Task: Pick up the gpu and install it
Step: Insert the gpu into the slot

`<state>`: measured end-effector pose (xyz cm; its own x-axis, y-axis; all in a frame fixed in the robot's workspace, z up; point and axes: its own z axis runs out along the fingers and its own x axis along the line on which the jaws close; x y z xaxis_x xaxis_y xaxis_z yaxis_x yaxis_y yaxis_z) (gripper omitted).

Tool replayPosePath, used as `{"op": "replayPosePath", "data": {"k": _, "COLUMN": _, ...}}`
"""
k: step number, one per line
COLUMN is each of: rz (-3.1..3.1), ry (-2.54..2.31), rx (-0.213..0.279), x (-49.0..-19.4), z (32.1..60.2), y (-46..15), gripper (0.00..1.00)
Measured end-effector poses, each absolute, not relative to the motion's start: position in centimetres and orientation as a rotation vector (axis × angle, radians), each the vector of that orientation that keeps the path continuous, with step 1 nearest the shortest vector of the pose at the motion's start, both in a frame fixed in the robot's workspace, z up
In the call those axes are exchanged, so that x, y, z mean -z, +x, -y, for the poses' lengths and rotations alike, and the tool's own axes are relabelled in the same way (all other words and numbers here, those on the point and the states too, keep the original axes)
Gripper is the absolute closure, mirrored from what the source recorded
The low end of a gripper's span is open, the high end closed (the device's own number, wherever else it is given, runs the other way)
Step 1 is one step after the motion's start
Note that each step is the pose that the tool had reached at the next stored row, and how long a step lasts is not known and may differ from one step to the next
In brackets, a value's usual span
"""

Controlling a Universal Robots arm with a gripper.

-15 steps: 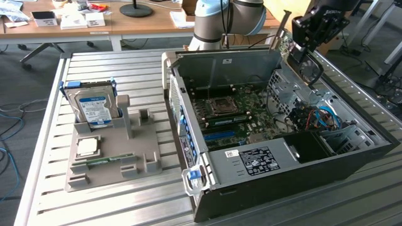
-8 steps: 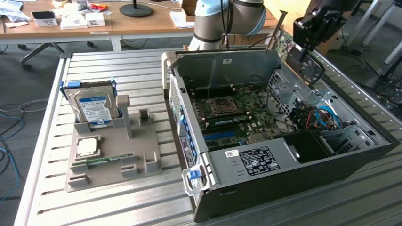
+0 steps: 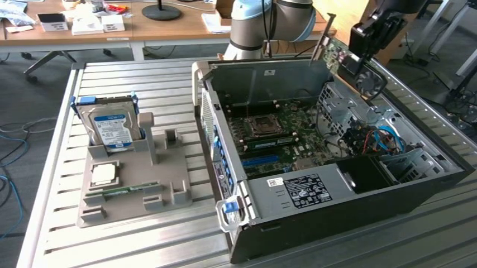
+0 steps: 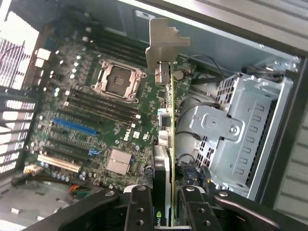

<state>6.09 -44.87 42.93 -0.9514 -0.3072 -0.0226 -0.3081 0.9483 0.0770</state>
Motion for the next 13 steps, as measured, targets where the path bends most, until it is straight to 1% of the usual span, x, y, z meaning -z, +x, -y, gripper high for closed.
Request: {"op": "replayPosePath", "data": {"k": 13, "rz": -3.021, "ry": -0.848, "rx": -0.126, "x": -42.90, "z": 44.87, "y": 6.09, "gripper": 0.73}}
